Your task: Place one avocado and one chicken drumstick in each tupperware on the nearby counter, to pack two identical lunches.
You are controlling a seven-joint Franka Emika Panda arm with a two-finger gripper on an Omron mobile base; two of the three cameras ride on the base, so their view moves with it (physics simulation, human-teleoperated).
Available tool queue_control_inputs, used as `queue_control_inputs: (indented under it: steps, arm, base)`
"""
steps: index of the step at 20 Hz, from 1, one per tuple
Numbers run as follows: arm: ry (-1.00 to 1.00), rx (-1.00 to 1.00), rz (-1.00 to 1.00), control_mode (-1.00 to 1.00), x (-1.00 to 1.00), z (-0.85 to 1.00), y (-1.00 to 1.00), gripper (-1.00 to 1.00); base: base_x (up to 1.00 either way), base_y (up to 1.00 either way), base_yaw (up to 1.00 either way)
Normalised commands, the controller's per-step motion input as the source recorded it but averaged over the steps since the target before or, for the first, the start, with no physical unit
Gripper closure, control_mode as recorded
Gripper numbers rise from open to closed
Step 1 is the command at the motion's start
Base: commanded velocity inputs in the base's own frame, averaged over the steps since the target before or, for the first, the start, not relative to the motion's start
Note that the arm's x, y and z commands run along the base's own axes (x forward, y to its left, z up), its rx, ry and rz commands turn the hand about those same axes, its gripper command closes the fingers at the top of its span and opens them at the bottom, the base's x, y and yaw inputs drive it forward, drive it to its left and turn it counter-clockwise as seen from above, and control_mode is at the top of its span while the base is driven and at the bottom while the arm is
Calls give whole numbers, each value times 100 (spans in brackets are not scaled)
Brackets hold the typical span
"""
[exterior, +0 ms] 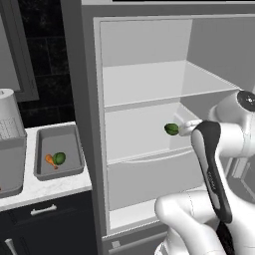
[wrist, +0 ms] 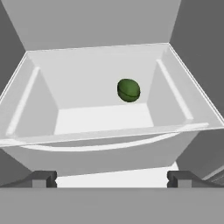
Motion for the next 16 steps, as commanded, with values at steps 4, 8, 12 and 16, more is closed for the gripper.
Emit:
queue_control_inputs:
  steps: [4, 8, 12, 16]
  arm:
    - [0, 0, 1, -100, 41, -7, -37, -100]
    - [-10, 0, 6, -100, 13, -18, -26, -100]
    - [-7, 0, 9, -100, 23, -34, -4, -100]
    - [-4, 0, 8, -100, 26, -34, -1, -100]
  base:
    - [0, 0, 0]
    - [0, 0, 0]
    - [0, 0, 0]
    - [0, 0, 0]
